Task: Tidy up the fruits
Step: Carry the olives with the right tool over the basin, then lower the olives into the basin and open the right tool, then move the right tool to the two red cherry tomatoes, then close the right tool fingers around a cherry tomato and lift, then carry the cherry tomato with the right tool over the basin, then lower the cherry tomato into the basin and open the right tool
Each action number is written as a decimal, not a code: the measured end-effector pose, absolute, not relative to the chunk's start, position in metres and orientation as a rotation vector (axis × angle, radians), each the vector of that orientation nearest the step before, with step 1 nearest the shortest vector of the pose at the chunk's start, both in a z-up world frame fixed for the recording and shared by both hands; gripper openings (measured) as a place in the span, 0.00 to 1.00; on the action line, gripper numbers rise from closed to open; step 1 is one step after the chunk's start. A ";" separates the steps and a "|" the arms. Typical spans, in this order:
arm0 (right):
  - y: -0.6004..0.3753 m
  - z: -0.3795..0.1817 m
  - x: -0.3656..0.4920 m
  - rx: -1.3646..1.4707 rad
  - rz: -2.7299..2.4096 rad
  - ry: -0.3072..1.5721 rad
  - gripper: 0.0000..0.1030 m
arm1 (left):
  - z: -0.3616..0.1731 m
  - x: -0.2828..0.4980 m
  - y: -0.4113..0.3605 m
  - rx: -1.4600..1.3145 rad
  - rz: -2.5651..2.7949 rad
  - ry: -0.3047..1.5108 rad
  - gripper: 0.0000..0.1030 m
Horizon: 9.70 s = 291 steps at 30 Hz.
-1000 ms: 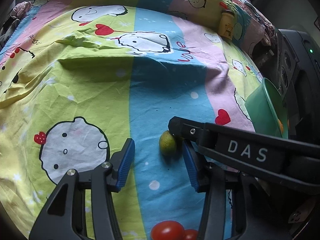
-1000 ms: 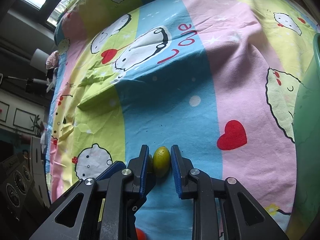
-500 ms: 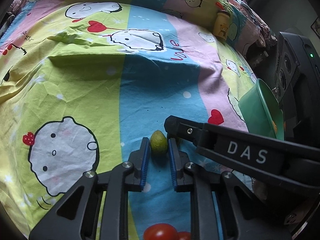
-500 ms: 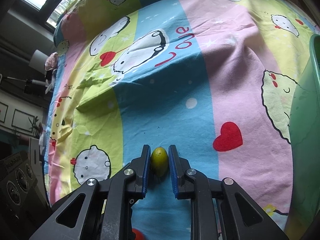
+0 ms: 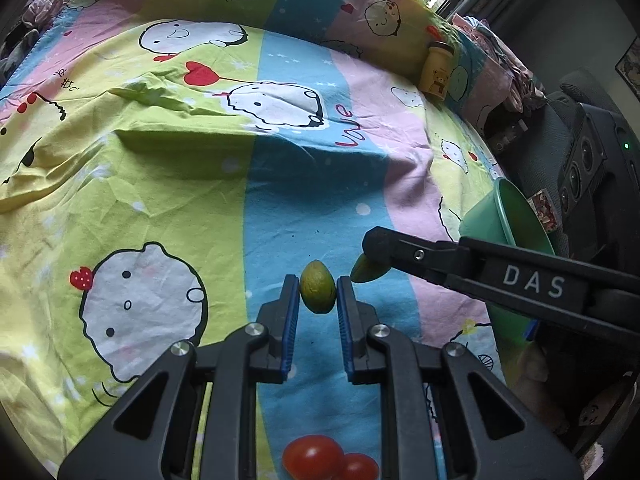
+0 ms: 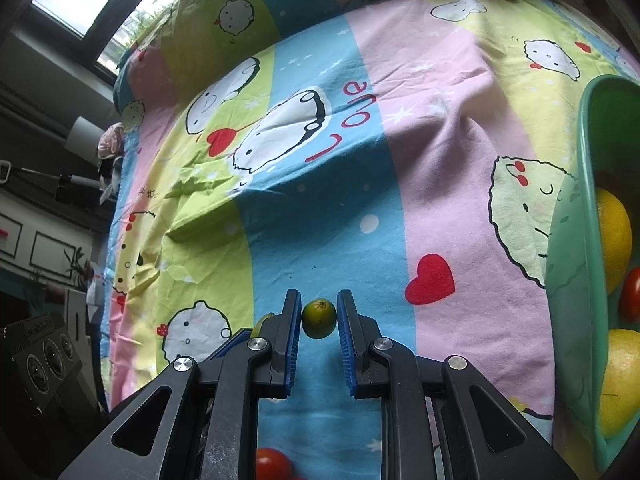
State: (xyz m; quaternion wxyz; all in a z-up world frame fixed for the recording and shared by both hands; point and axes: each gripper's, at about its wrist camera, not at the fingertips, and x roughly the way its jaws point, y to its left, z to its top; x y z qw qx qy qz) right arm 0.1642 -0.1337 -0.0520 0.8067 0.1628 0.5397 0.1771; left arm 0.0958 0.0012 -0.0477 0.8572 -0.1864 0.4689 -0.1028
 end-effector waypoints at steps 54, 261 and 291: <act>-0.343 0.003 0.113 0.610 -0.033 0.841 0.20 | 0.012 0.111 -0.194 -0.175 -0.560 0.860 0.18; -0.341 -0.016 0.099 0.650 0.074 0.838 0.27 | 0.018 0.102 -0.184 -0.038 -0.420 0.845 0.32; -0.337 -0.021 0.106 0.615 0.053 0.869 0.27 | -0.014 0.113 -0.203 -0.014 -0.437 0.938 0.32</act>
